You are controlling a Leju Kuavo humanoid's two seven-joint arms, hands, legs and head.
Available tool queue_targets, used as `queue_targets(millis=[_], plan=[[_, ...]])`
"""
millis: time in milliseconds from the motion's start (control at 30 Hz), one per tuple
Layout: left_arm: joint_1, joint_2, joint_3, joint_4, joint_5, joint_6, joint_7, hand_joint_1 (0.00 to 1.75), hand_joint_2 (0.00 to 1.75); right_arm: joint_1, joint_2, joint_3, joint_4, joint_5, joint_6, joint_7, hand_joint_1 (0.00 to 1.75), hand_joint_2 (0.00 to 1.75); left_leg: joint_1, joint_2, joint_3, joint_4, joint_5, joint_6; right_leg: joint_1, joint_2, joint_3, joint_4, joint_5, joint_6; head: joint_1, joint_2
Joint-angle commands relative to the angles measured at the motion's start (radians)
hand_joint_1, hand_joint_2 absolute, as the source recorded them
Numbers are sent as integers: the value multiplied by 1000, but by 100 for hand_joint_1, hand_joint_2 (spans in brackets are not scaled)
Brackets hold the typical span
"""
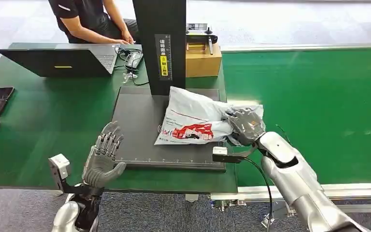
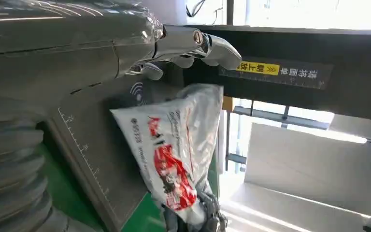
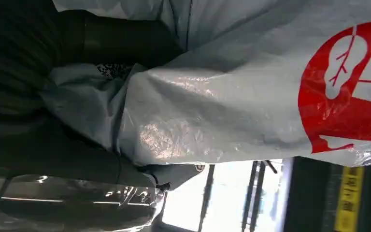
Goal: Moved the parcel from conveyor to table for the left to box.
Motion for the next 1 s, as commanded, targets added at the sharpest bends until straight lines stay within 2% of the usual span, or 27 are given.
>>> queue_targets(millis=[33, 100, 133, 500, 533, 567, 633, 667, 867, 1000], plan=[[-87, 34, -38, 132, 0, -1, -10, 0, 175, -327, 185, 280, 413, -30, -19, -28, 175, 175, 0, 5, 1, 0, 0, -2, -1, 6, -1, 1, 1, 0, 0, 0], [-95, 37, -41, 139, 2, -1, -17, 0, 175, -346, 228, 291, 483, -49, -60, -43, 175, 175, 1, 8, 3, -2, 1, -6, 0, 10, 0, -1, 3, 1, 0, 0], [-97, 40, -45, 140, 4, 2, -21, 0, 175, -350, 251, 301, 523, -63, -90, -48, 175, 175, 0, 5, 2, -1, 0, -3, -1, 6, -1, 1, 1, 0, 0, 0], [-95, 62, -73, 123, 22, 6, -23, 0, 175, -360, 297, 277, 620, -115, -150, 13, 175, 175, 1, 2, 2, -1, 1, -5, 1, 3, 1, 0, 1, 1, 0, 0], [-97, 65, -76, 124, 25, 9, -23, 0, 175, -362, 297, 267, 625, -126, -149, 17, 44, 175, 1, 2, 2, -1, 1, -5, 1, 3, 1, -1, 1, 1, 0, 0], [-100, 67, -79, 125, 30, 10, -22, 0, 175, -361, 296, 261, 627, -131, -153, 20, 21, 175, 2, 1, 2, -2, 1, -6, 1, 3, 1, -1, 1, 2, 0, 0], [-106, 66, -85, 128, 35, 7, -17, 0, 175, -352, 290, 251, 628, -134, -167, 34, 2, 175, 1, 0, 0, 0, 1, -4, 0, 1, 0, 0, 0, 1, 0, 0], [-108, 65, -87, 129, 35, 7, -15, 0, 175, -347, 289, 242, 627, -142, -171, 34, 0, 175, 1, -1, 1, -1, 1, -5, 0, 1, 1, 0, 0, 1, 0, 0], [-118, 59, -110, 138, 25, 5, -6, 0, 175, -331, 270, 243, 644, -106, -201, 92, 0, 175, 1, -2, 2, -1, 1, -4, 0, -1, 2, -2, 0, 1, 0, 0], [-146, 52, -123, 172, 18, 10, -8, 0, 175, -299, 268, 191, 627, -151, -245, 47, 0, 175, 1, -3, 1, 0, 1, -4, 1, -2, 1, -1, 0, 1, 0, 0]])
